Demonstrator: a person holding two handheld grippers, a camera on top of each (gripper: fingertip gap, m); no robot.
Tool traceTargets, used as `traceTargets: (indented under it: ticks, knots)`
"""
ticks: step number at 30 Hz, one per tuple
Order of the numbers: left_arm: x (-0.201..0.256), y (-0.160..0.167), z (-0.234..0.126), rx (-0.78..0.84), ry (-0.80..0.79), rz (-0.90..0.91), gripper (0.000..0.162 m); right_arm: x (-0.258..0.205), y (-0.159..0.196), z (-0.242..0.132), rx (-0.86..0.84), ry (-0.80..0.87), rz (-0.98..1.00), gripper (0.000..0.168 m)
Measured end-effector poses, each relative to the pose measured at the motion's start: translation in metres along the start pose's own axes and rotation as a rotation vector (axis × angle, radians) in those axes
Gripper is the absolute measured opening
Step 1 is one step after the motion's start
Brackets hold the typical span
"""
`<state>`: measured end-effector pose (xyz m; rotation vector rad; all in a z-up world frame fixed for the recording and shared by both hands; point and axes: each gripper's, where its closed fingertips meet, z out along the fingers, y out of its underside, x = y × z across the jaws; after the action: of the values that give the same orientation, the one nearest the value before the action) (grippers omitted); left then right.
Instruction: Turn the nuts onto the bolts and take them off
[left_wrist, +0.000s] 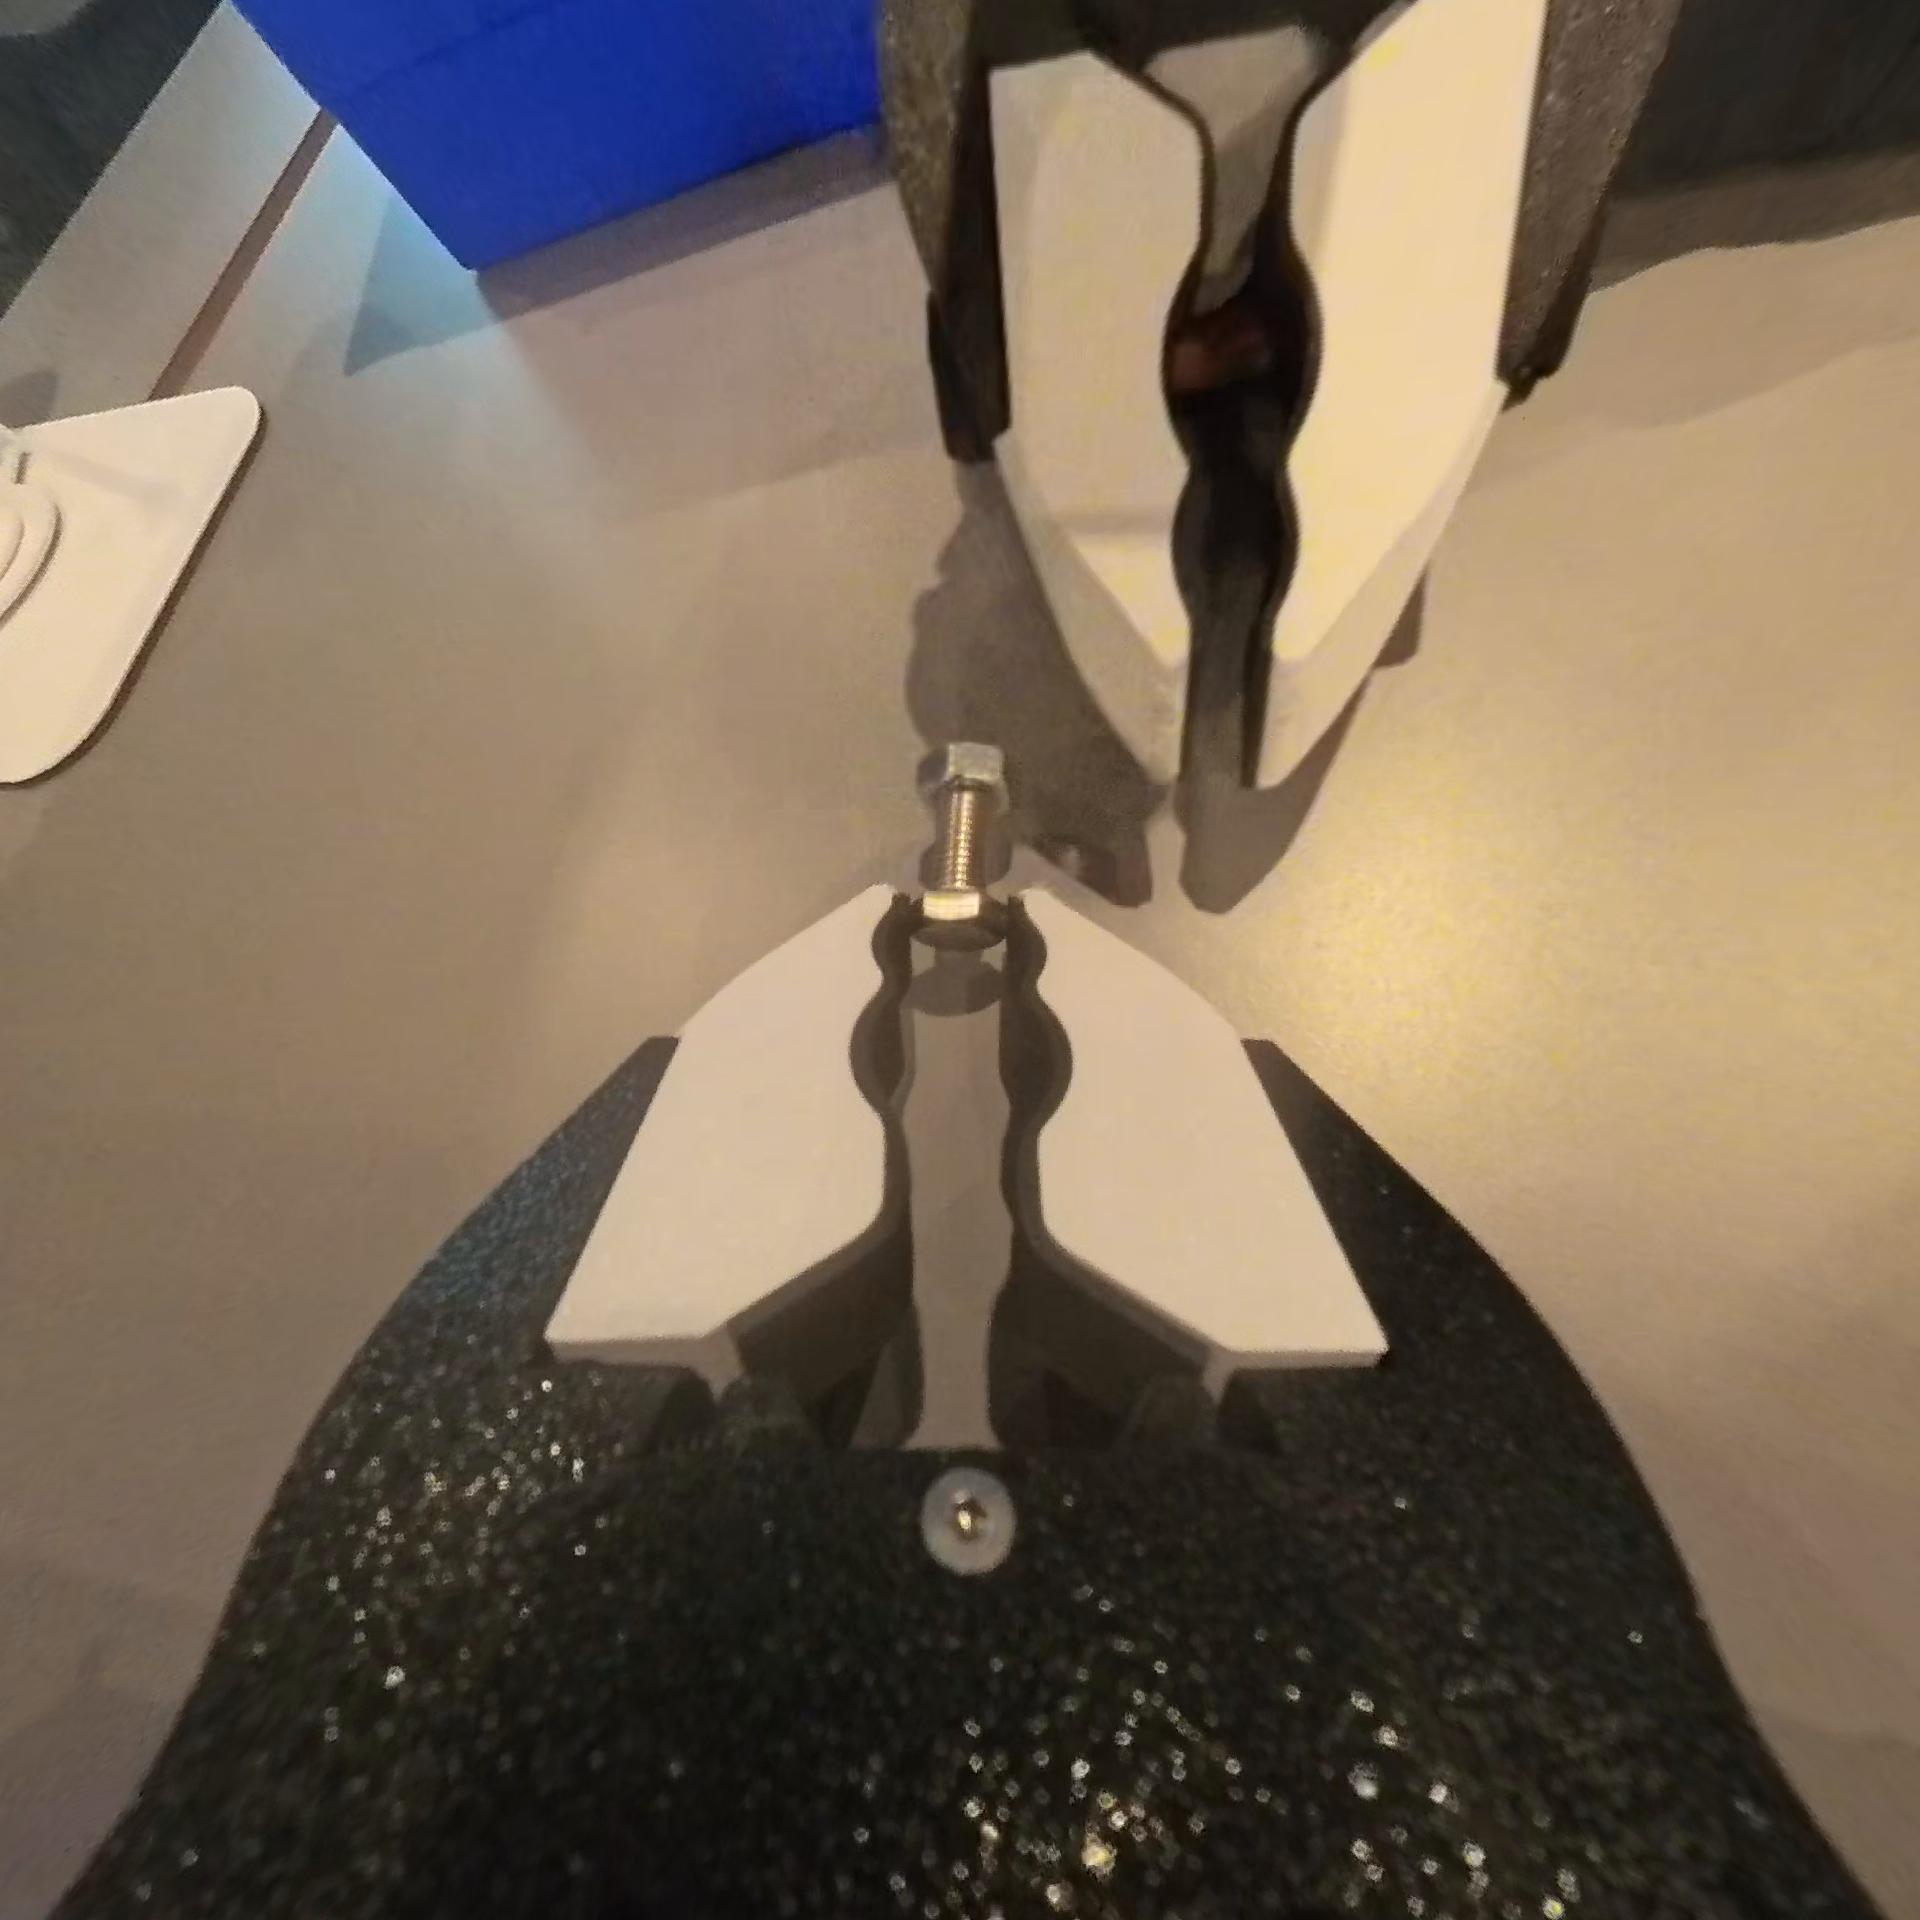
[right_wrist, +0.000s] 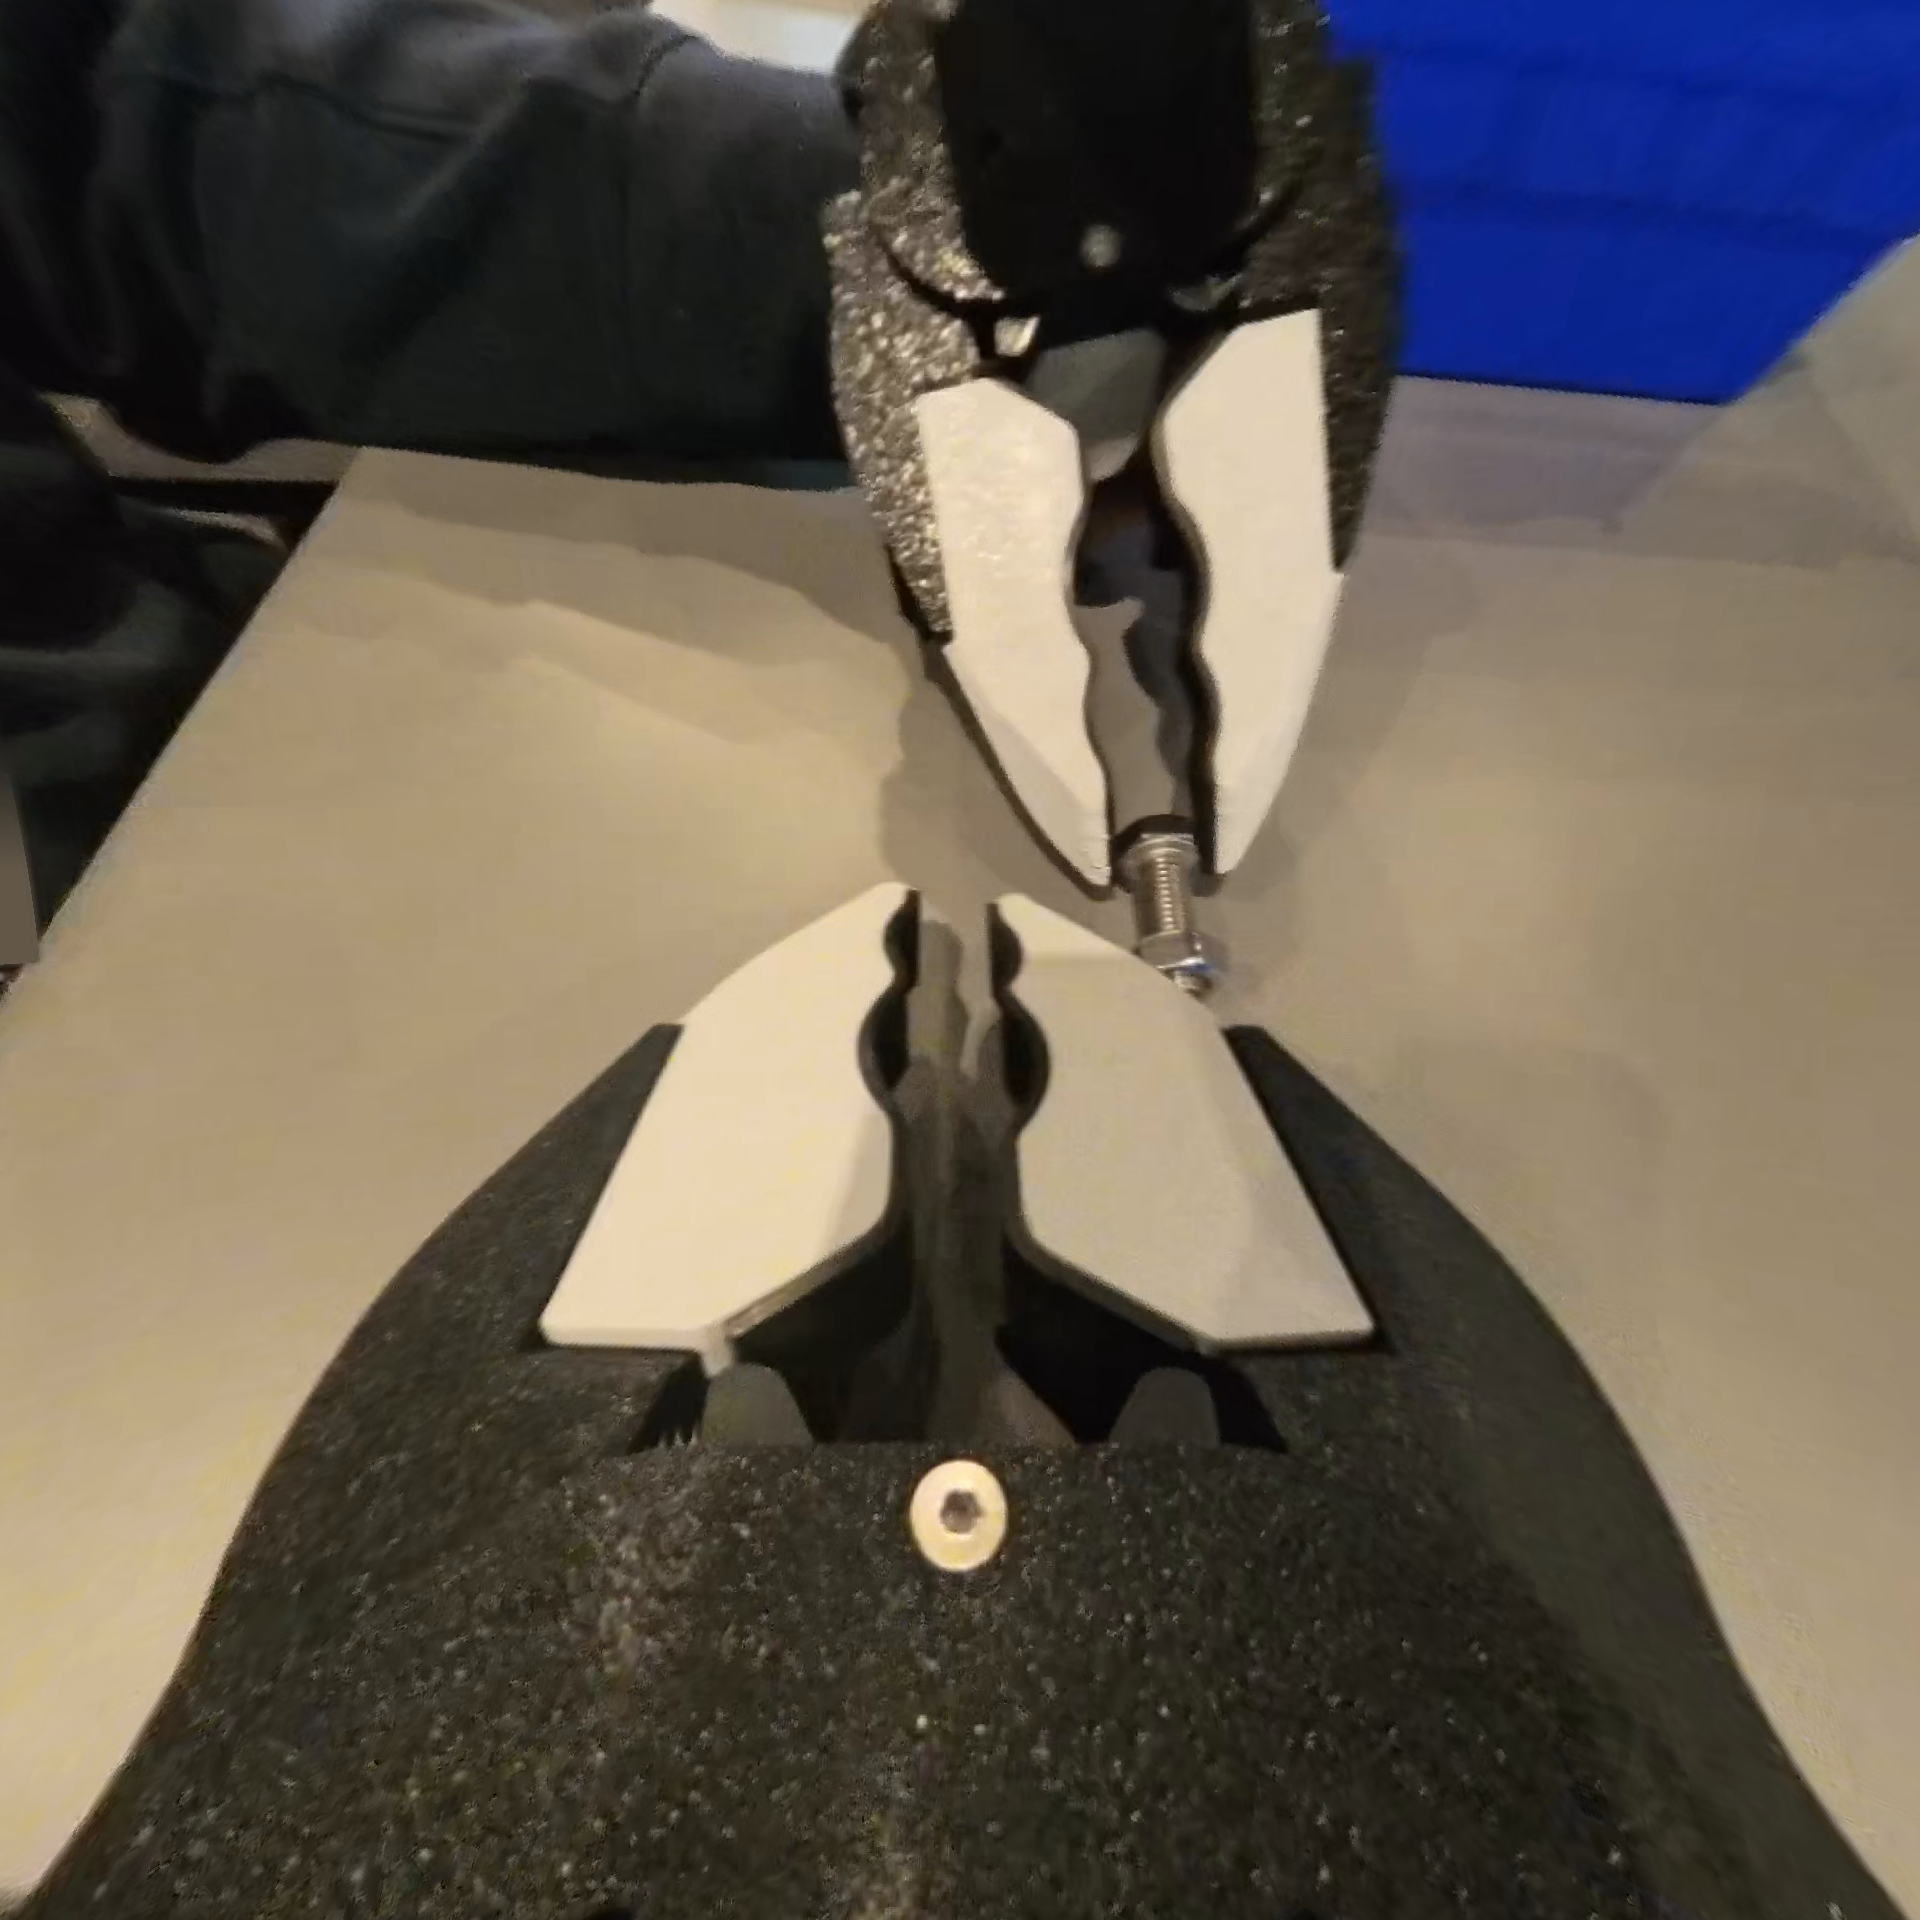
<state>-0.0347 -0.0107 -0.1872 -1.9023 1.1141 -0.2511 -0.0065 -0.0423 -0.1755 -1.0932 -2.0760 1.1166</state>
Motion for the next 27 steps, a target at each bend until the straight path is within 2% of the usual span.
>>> traceTargets:
  ticks: [3,6,8,9,10,11,14,18,19,21,22,24,27]
  knots:
    - [0.001,-0.002,-0.001,0.031,0.021,0.0,0.017,0.016,-0.004,-0.003,0.039,0.099,0.022,0.045]
    - [0.002,-0.003,-0.002,0.054,0.036,0.002,0.017,0.024,-0.002,-0.001,0.017,0.14,0.017,0.054]
    - [0.003,-0.003,-0.002,0.059,0.035,0.011,0.017,0.019,0.001,0.001,-0.01,0.116,0.01,0.046]
    - [0.003,-0.003,-0.002,0.054,0.034,0.019,0.017,0.012,0.0,0.0,0.003,0.069,0.001,0.027]
    - [0.003,-0.003,-0.002,0.045,0.029,0.022,0.017,0.001,-0.003,-0.003,0.027,-0.01,0.002,0.023]
    - [0.003,-0.003,-0.002,0.045,0.029,0.023,0.017,0.006,-0.005,-0.005,0.049,0.022,0.029,0.019]
    - [0.002,-0.002,-0.001,0.045,0.033,-0.001,0.017,0.017,-0.007,-0.008,0.074,0.095,0.038,0.039]
    - [0.001,-0.002,-0.002,0.049,0.036,-0.023,0.017,0.021,0.001,-0.001,-0.002,0.135,0.008,0.048]
    - [0.001,-0.002,-0.002,0.049,0.034,-0.02,0.017,0.02,0.002,0.0,-0.012,0.13,0.0,0.039]
    - [0.001,-0.002,-0.002,0.048,0.031,-0.022,0.017,0.003,-0.001,-0.004,0.02,0.019,-0.006,0.021]
    - [0.001,-0.002,-0.002,0.049,0.031,-0.024,0.017,0.007,-0.003,-0.006,0.037,0.043,0.01,0.012]
    - [0.001,-0.002,-0.002,0.049,0.032,-0.023,0.017,0.017,-0.004,-0.008,0.055,0.105,0.019,0.032]
    - [0.001,-0.002,-0.002,0.048,0.034,-0.027,0.017,0.025,0.0,-0.005,0.014,0.16,0.0,0.049]
